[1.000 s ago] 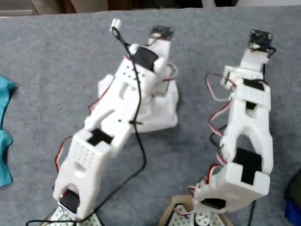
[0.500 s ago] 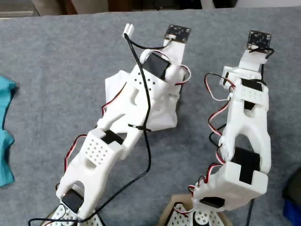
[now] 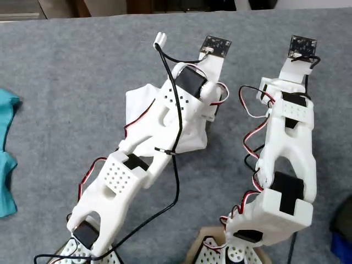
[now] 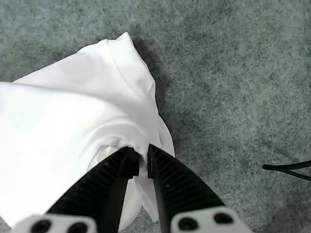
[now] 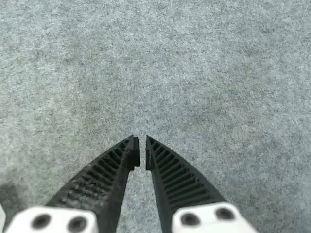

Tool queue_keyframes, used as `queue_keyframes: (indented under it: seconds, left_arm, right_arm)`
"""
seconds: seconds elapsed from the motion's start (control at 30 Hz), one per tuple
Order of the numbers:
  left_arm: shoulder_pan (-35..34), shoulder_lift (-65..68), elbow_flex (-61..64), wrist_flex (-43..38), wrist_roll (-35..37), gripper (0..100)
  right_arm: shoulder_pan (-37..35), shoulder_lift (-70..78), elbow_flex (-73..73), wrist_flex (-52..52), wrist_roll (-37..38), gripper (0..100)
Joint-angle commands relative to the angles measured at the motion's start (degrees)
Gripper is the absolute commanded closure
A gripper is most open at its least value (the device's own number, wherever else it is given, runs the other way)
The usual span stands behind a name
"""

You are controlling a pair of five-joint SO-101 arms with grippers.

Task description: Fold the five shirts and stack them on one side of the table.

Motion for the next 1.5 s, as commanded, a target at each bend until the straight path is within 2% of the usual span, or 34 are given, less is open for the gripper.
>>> queue_keyframes:
  seconds: [0.0,0.13,0.27,0.47,0.67,0.77,1.0,1.27,1.47]
  left_arm:
    - [0.2,-1.1,-3.0,-0.7,0.6,92]
    - [-0.9,-1.2,-3.1,-0.7,7.4,76]
    - [-3.6,-1.2,-7.1,-0.3,9.5,75]
    - [-11.5,-1.2,-11.2,0.7,4.4,83]
    - [-17.9,-1.2,1.6,0.7,2.0,98]
    - [-18.7,-1.3,10.3,0.7,0.9,98]
    - [-18.4,-1.7,22.4,0.7,-3.0,98]
    - [-15.7,-3.6,22.5,0.4,-3.1,98]
    - [-12.0,-3.9,22.5,-5.4,-2.9,98]
  right_arm:
    - [1.0,-0.4,-0.7,-1.1,-0.3,95.8]
    - [1.0,-0.4,-0.7,-1.1,-0.3,95.8]
    - [1.0,-0.4,-0.7,-1.1,-0.3,95.8]
    - [0.6,-0.5,-0.6,-0.9,-0.3,95.8]
    - [0.5,-0.4,-0.6,-0.8,-0.3,95.8]
    - [0.5,-0.4,-0.6,-0.8,-0.3,95.8]
    - [0.5,-0.4,-0.6,-0.9,-0.3,95.8]
    - [0.5,-0.4,-0.6,-0.9,-0.3,95.8]
    - [0.5,-0.4,-0.6,-1.1,-0.2,95.8]
